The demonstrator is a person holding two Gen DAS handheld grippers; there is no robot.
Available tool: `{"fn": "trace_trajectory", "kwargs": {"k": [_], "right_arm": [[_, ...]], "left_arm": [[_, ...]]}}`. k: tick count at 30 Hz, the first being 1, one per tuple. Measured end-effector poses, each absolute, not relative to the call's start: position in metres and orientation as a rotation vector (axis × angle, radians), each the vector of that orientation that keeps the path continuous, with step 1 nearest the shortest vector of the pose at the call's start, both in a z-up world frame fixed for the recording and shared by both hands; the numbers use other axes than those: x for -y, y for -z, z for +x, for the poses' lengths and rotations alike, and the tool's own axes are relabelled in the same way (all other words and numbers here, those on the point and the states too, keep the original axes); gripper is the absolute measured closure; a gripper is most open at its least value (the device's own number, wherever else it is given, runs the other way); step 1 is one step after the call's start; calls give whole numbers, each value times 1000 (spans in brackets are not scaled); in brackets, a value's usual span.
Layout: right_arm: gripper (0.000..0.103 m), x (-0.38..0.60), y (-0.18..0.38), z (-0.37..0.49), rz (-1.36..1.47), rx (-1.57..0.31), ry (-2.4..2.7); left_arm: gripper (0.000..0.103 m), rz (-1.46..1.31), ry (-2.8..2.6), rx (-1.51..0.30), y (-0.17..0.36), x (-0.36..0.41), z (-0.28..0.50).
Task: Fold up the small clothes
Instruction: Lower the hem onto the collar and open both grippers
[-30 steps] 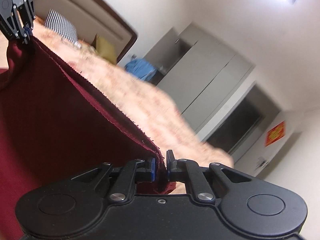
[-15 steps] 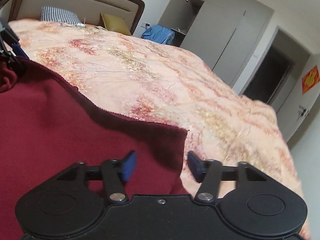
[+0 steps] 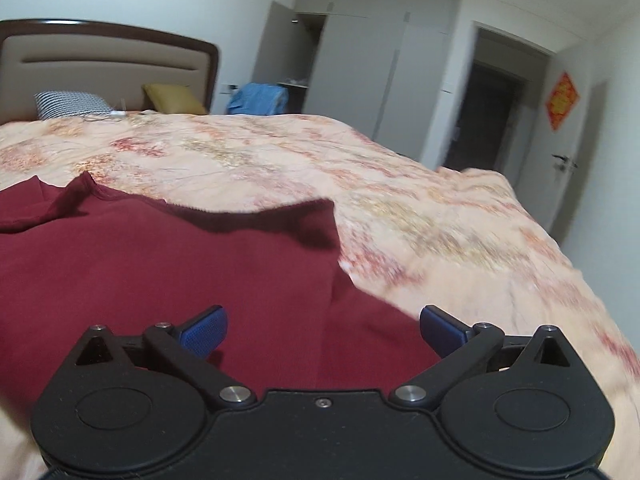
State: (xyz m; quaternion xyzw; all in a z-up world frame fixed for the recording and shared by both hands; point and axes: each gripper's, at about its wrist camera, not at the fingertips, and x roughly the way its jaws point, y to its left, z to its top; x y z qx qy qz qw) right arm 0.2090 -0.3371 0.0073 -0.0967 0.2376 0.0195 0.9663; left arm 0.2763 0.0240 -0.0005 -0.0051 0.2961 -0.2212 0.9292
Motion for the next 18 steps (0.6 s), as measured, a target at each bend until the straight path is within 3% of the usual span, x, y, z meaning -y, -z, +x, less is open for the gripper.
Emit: {"fn": "trace_trajectory", "kwargs": {"k": [2,4,5,6,8,10,12,16,18], "right_arm": [[1,336,0,197,-189,-485,-24],[1,334,6,188,-189,-495,-12],[1,334,8,185,-185,-496,-6],[1,332,10,181,-177,-493,-1],[1,333,11,176,-146,-489,9],[1,334,12,173,-111,-484,22],[1,337,15,172,-78,-492,28],[1,339,19,169,-46,-497,39],[1,341,19,166,-41,-492,39]], "left_arm": [[6,31,427,-615,8,-12,266],[14,60,388,-606,13,-4,262],[29,66,370,-608,14,-1,263],[56,64,349,-610,13,-1,266],[89,6,327,-620,9,-7,274],[96,-77,265,-606,3,-21,278],[97,-186,212,-592,0,-38,280],[97,-440,162,-659,21,-75,286],[91,-481,179,-639,27,-81,279]]}}
